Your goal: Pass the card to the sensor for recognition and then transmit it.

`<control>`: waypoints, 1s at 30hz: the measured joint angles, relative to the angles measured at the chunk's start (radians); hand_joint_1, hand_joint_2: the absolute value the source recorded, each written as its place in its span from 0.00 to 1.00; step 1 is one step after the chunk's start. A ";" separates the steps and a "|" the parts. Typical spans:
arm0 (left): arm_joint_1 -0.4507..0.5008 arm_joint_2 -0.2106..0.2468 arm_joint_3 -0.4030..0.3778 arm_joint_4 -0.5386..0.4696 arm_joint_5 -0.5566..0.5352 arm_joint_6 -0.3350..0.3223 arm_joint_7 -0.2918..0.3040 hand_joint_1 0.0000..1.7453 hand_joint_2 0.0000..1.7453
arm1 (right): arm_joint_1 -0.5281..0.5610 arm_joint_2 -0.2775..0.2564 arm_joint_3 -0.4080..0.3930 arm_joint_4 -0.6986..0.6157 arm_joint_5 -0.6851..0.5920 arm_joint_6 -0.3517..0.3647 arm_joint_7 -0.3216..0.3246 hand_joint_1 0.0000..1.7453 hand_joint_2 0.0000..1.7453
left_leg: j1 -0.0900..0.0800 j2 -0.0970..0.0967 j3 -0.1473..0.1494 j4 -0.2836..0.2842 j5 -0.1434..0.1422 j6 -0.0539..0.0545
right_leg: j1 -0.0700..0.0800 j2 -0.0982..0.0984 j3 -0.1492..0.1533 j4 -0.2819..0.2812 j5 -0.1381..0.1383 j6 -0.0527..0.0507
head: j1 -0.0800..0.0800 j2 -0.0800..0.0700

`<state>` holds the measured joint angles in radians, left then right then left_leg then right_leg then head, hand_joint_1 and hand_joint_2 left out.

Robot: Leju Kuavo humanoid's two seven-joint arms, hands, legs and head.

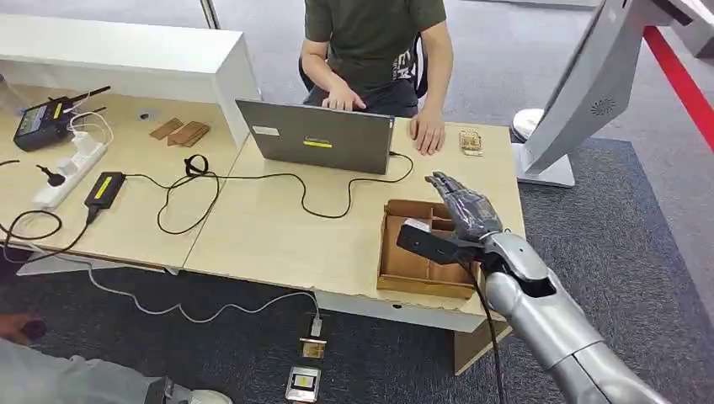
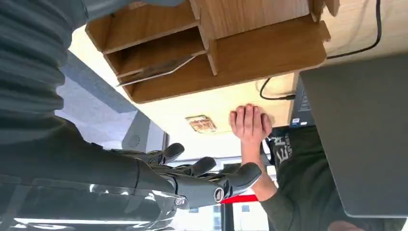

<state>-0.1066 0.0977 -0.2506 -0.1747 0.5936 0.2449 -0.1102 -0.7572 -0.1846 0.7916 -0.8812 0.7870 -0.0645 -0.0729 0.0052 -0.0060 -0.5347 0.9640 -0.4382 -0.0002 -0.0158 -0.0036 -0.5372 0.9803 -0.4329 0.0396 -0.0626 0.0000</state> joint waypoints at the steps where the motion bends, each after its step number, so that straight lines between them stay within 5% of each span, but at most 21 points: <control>1: 0.000 0.000 0.000 0.000 0.000 0.000 -0.001 0.00 0.00 | 0.000 0.001 0.000 0.007 0.000 -0.003 0.000 0.00 1.00 | 0.000 0.000 0.000 0.000 0.000 0.000 | 0.000 0.000 0.000 0.000 0.000 0.000 | 0.000 0.000; 19: 0.000 -0.006 -0.008 0.000 0.000 0.065 0.044 0.00 0.00 | -0.020 0.028 0.000 0.125 0.005 -0.041 -0.030 0.00 1.00 | 0.000 0.000 0.000 0.000 0.000 0.000 | 0.000 0.000 0.000 0.000 0.000 0.000 | 0.000 0.000; 30: 0.000 -0.008 -0.008 0.000 0.005 0.051 0.036 0.00 0.00 | -0.039 0.040 0.000 0.164 0.007 -0.065 -0.034 0.00 1.00 | 0.000 0.000 0.000 0.000 0.000 0.000 | 0.000 0.000 0.000 0.000 0.000 0.000 | 0.000 0.000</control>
<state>-0.1066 0.0900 -0.2583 -0.1747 0.5982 0.2956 -0.0744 -0.7966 -0.1450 0.7916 -0.7172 0.7942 -0.1293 -0.1068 0.0052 -0.0058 -0.5346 0.9641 -0.4381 -0.0002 -0.0157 -0.0036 -0.5374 0.9803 -0.4328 0.0396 -0.0626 0.0000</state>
